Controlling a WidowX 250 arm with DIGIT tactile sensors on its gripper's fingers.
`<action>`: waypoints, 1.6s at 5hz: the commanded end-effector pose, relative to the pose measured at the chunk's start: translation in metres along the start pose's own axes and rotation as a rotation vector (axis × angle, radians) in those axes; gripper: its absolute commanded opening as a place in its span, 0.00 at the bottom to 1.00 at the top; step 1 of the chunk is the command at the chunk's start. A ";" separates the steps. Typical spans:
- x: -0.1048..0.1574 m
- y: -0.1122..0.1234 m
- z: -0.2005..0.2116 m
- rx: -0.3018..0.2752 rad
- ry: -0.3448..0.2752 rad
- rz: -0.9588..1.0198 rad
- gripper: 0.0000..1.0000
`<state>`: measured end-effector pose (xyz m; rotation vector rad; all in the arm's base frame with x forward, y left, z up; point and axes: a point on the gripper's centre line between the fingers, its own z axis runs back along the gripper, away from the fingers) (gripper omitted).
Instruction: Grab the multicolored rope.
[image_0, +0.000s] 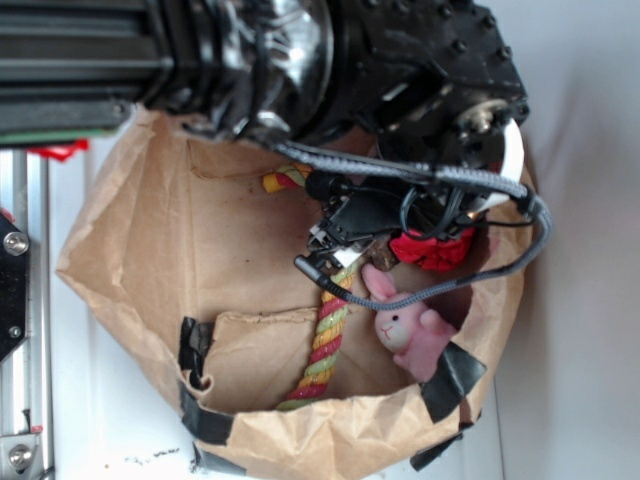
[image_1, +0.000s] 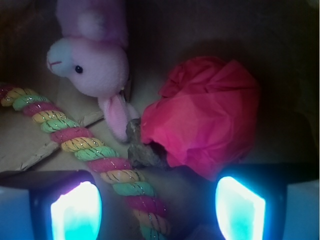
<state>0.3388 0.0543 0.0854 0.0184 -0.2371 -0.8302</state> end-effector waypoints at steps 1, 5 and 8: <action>0.010 0.016 0.036 0.102 -0.055 -0.016 1.00; -0.033 -0.013 0.038 0.083 -0.032 -0.105 1.00; -0.024 -0.018 0.009 0.063 -0.054 -0.162 1.00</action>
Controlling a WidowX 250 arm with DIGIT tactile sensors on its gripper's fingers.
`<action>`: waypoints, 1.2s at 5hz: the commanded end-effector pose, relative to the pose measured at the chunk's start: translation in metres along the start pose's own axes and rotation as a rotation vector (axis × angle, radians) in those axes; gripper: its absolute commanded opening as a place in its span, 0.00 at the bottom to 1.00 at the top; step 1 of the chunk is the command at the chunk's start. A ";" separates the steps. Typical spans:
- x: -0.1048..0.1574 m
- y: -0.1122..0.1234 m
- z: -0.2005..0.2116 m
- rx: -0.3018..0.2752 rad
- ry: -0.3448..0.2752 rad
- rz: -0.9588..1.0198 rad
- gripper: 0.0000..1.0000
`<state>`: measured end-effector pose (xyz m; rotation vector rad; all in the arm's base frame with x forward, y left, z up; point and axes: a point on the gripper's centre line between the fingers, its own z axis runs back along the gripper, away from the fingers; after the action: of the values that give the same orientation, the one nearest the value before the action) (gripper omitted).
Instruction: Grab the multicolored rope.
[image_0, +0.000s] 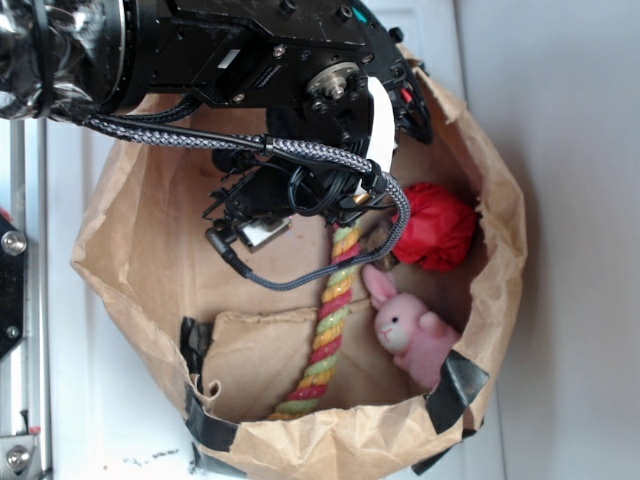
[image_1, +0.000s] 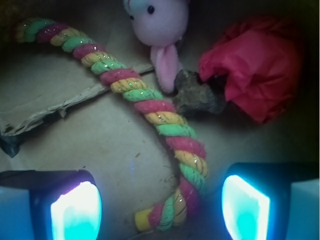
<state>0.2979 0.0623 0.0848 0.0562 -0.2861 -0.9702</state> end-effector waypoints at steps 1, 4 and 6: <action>0.014 0.010 -0.013 0.032 -0.008 -0.011 1.00; 0.026 0.021 -0.042 0.006 0.031 0.034 1.00; 0.029 0.031 -0.043 0.025 0.022 0.068 0.00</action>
<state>0.3376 0.0546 0.0354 0.0402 -0.2302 -0.8898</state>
